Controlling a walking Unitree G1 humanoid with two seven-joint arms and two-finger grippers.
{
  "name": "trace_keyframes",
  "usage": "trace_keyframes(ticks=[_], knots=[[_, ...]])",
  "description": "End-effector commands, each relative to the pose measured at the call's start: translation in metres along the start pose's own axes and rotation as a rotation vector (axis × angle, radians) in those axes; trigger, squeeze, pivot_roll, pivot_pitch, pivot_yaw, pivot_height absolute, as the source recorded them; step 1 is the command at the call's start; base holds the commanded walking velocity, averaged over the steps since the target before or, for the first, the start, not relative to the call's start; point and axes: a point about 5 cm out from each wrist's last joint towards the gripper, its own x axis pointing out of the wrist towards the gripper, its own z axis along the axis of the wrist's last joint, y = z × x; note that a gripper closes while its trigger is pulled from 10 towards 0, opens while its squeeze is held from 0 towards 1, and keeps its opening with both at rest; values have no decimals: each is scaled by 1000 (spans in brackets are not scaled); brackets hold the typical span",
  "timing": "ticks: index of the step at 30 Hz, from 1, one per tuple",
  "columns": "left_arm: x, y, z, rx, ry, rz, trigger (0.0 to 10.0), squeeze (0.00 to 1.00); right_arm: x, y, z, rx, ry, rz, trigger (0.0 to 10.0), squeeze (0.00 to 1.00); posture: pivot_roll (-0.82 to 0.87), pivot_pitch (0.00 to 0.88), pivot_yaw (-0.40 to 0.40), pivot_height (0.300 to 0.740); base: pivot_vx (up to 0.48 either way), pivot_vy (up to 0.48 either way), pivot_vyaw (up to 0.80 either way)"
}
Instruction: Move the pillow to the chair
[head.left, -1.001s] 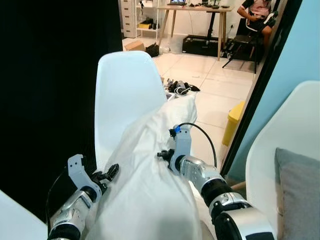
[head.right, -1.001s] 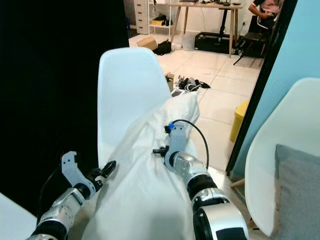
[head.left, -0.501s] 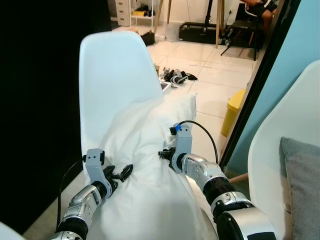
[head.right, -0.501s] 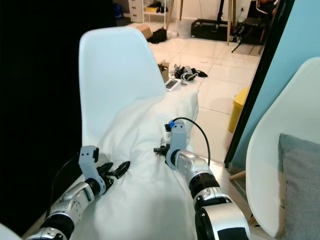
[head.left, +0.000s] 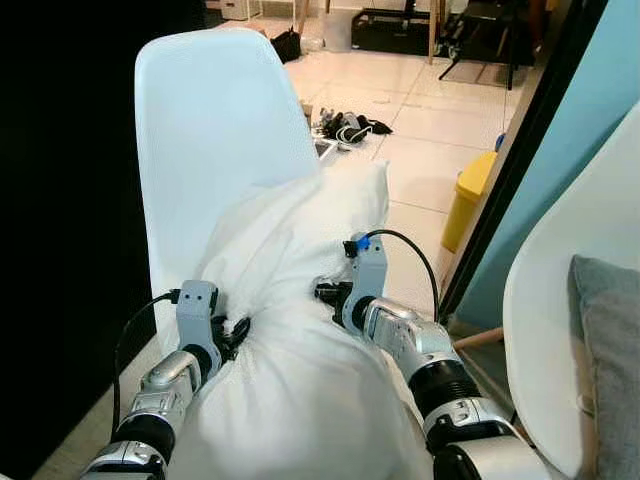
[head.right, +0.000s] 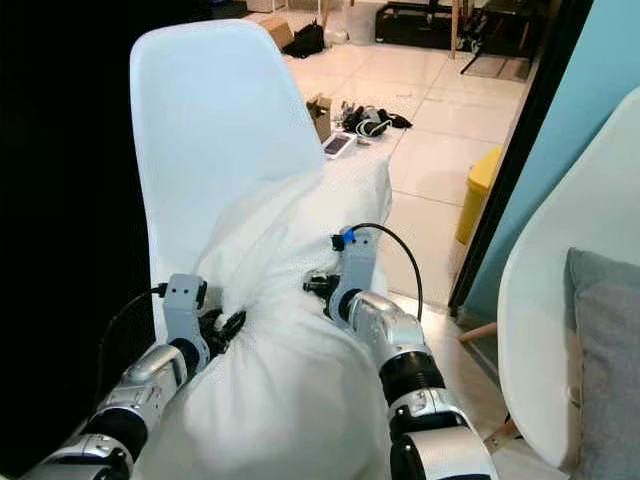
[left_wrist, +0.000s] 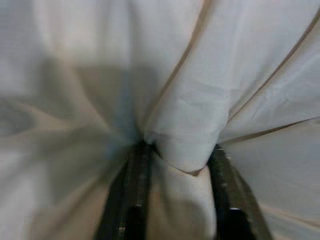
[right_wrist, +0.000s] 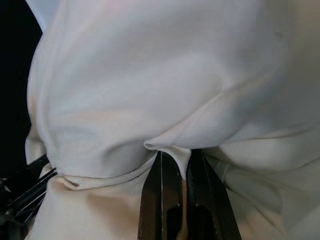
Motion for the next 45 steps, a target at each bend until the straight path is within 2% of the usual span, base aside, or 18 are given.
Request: trace_keyframes(ticks=[1,3,10,13,14,15,16,17,19,22,23,25,26,28,33,35,38,45], knots=[[-8,8,-25,-89,111,70,0,0,0,8,-3,19,10,36,10000,0,-125,228,11,481,0,0,0],[-5,8,-19,-174,75,80,0,0,-1,9,-2,15,7,44,10000,0,-122,220,11,481,0,0,0],[1,14,3,-169,13,110,0,0,-2,14,0,10,20,84,10000,0,-119,204,19,481,0,0,0],[11,23,74,-74,-208,119,0,0,-1,15,3,10,15,79,10000,0,-105,184,28,481,0,0,0],[11,23,74,-74,-208,119,0,0,-1,15,3,10,15,79,10000,0,-105,184,28,481,0,0,0],[12,18,134,155,-367,94,0,0,1,17,4,28,2,80,10000,0,-91,171,35,481,0,0,0],[11,14,151,245,-411,89,0,0,1,18,4,35,-2,83,10000,0,-91,171,35,481,0,0,0],[11,14,151,245,-411,89,0,0,1,18,4,35,-2,83,10000,0,-91,171,35,481,0,0,0],[5,3,199,481,-535,86,0,0,3,27,4,51,-13,116,10000,0,-77,160,42,481,0,0,0],[2,-2,214,551,-575,86,0,0,3,31,3,58,-19,131,10000,0,-77,160,42,481,0,0,0],[-2,-7,229,639,-617,84,0,0,3,35,4,68,-43,164,10000,1000,-69,153,43,481,0,0,0],[-9,-17,248,802,-677,76,0,0,4,38,2,71,-44,173,10000,1000,-63,146,50,481,0,0,0],[-9,-17,248,802,-677,76,0,0,4,38,2,71,-44,173,10000,1000,-63,146,50,481,0,0,0],[-11,-25,254,936,-697,62,0,0,4,33,0,78,-37,154,10000,1000,-61,141,50,481,0,0,0],[-12,-29,254,1033,-707,51,0,0,3,25,0,84,-36,128,10000,1000,-66,135,50,481,0,0,0],[-13,-41,251,1226,-732,13,0,0,-3,1,-5,101,-15,20,10000,1000,-68,131,51,481,0,0,0],[-14,-46,251,1280,-749,0,0,0,-5,-9,-8,93,-2,-36,10000,1000,-75,124,50,481,0,0,0],[-27,-75,263,1474,-960,-6,0,0,-21,-59,-4,66,-40,-345,10000,1000,-85,109,49,481,0,0,0]])
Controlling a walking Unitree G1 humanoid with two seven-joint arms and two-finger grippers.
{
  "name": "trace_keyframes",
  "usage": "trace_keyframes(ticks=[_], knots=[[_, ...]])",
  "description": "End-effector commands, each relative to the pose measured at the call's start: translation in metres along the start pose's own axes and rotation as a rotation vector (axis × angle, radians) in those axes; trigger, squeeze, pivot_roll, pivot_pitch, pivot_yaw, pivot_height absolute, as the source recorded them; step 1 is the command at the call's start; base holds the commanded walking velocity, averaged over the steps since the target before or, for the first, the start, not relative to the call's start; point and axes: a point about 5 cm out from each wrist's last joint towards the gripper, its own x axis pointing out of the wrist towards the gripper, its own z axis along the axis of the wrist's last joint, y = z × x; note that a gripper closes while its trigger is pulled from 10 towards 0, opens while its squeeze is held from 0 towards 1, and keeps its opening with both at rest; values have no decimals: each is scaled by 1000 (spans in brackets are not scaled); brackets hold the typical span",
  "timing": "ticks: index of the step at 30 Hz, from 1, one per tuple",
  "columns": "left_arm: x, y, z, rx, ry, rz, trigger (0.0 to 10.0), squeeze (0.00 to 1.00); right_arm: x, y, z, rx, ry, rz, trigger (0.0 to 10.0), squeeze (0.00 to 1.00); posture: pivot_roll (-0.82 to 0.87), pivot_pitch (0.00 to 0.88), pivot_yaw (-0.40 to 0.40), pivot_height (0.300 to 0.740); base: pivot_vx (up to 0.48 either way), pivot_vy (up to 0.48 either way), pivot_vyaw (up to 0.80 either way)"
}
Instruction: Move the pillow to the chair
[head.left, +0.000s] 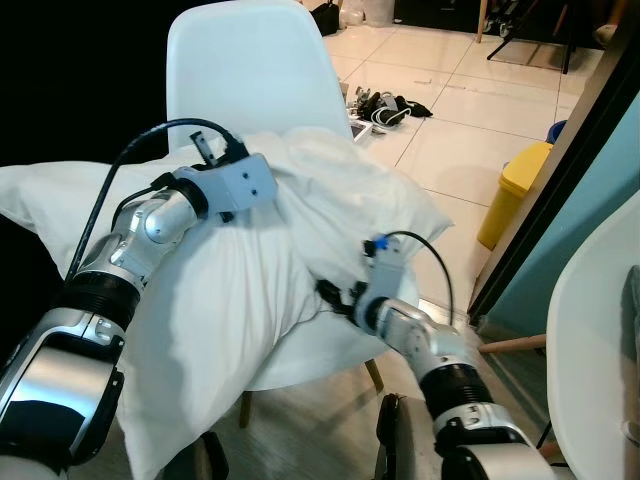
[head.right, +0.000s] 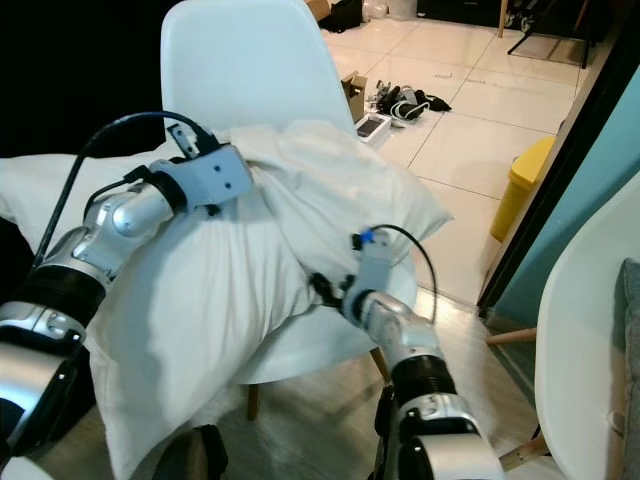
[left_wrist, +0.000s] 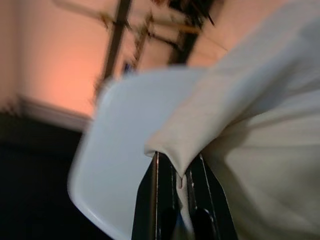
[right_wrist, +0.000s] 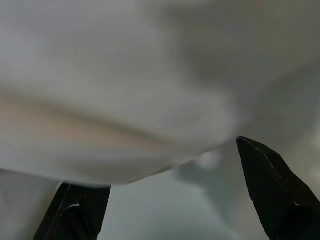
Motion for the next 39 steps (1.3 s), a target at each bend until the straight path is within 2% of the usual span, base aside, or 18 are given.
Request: trace_keyframes(ticks=[1,5,7,8,9,10,13,17,18,19,20,21,24,32,33,37,38,39], knots=[[10,32,22,102,-131,117,0,0,0,-7,-1,-2,-15,-62,10000,1000,-86,105,49,481,0,0,0],[11,39,32,196,-190,167,0,0,-1,-18,7,21,-58,-113,10000,1000,-85,97,47,481,0,0,0],[6,28,23,279,-170,144,0,0,-1,-20,10,39,-73,-120,10000,953,-89,90,47,481,0,0,0],[0,18,11,297,-128,110,0,0,-1,-19,10,45,-71,-112,10000,482,-92,92,51,481,0,0,0],[0,18,11,297,-128,110,0,0,-1,-19,10,45,-71,-112,10000,482,-92,92,51,481,0,0,0],[-6,8,0,308,-87,74,0,0,0,-17,10,46,-68,-102,10000,0,-93,93,52,481,0,0,0],[-28,-20,-30,315,51,-19,0,0,1,-11,8,54,-61,-77,10000,0,-93,94,53,481,0,0,0],[-40,-33,-43,329,117,-61,0,0,2,-9,6,56,-59,-73,10000,0,-89,97,51,481,0,0,0],[-57,-45,-59,338,216,-104,1098,0,3,-6,5,58,-56,-62,10000,0,-90,99,51,481,0,0,0],[-71,-51,-71,350,296,-119,6235,129,3,-4,4,57,-55,-54,10000,0,-90,99,49,481,0,0,0],[-80,-54,-80,358,360,-128,10000,729,4,-3,4,57,-55,-48,10000,0,-90,99,49,481,0,0,0],[-86,-54,-85,375,400,-123,10000,1000,4,-2,4,58,-57,-43,10000,0,-90,99,49,481,0,0,0],[-89,-49,-89,390,441,-95,10000,1000,4,-1,6,60,-62,-37,10000,0,-91,99,49,481,0,0,0],[-87,-11,-96,274,533,155,10000,1000,5,7,12,47,-100,13,10000,0,-87,99,44,481,0,0,0],[-86,-4,-95,218,546,221,10000,1000,5,9,13,49,-108,25,10000,0,-84,100,40,481,0,0,0],[-78,1,-84,-301,545,525,10000,1000,4,17,17,62,-158,114,10000,0,-77,100,32,486,0,0,0],[-78,1,-84,-301,545,525,10000,1000,4,17,17,62,-158,114,10000,0,-77,100,32,486,0,0,0],[-77,-6,-80,-447,545,571,10000,773,4,18,18,53,-160,120,10000,0,-77,100,31,491,0,0,0]])
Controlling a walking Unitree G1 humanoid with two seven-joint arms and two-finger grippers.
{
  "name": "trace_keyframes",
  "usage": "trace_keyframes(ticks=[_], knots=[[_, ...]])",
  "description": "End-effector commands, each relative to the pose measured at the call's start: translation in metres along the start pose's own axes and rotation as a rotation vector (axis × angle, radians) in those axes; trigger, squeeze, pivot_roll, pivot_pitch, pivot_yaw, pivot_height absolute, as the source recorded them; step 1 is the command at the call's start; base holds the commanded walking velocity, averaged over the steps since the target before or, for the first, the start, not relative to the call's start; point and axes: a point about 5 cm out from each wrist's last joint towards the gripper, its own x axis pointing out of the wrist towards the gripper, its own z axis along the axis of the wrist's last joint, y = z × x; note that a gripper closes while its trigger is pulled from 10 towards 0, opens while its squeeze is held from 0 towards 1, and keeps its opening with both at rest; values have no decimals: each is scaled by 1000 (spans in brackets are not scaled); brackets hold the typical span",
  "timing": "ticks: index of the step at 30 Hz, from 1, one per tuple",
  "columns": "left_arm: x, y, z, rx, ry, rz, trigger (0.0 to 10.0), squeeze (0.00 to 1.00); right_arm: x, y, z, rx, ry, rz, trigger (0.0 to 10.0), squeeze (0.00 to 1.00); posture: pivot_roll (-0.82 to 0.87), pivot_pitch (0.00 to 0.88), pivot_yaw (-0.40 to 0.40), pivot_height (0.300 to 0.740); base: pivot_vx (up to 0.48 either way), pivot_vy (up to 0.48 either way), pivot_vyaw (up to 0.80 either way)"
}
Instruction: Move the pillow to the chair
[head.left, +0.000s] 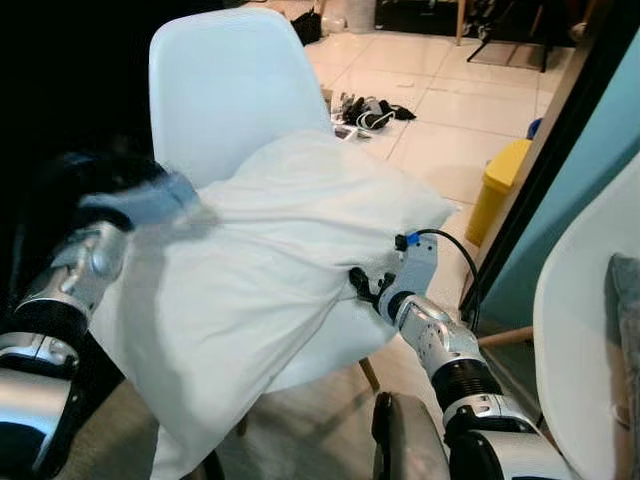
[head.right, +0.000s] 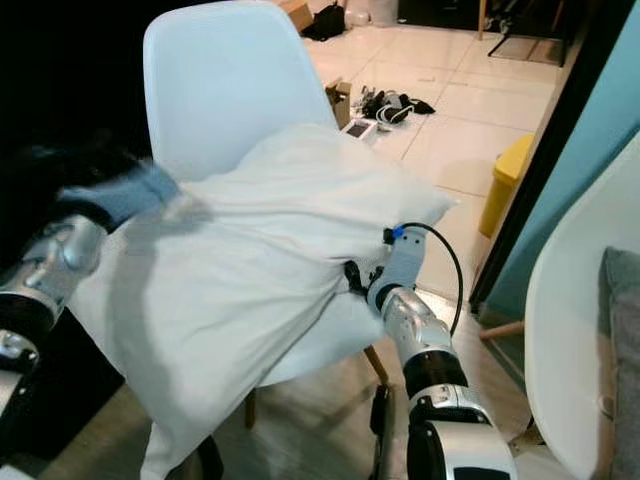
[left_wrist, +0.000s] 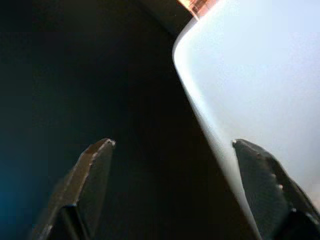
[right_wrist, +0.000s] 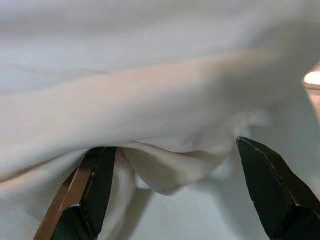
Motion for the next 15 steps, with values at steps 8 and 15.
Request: trace_keyframes(ticks=[8,15], knots=[[-57,-62,-24,-486,278,-66,10000,0,2,11,14,-18,-72,46,10000,0,-81,100,24,526,0,0,0],[-72,-66,-24,-543,314,-62,10000,0,2,-2,12,-35,-51,-27,10000,0,-76,98,15,551,-268,0,0]])
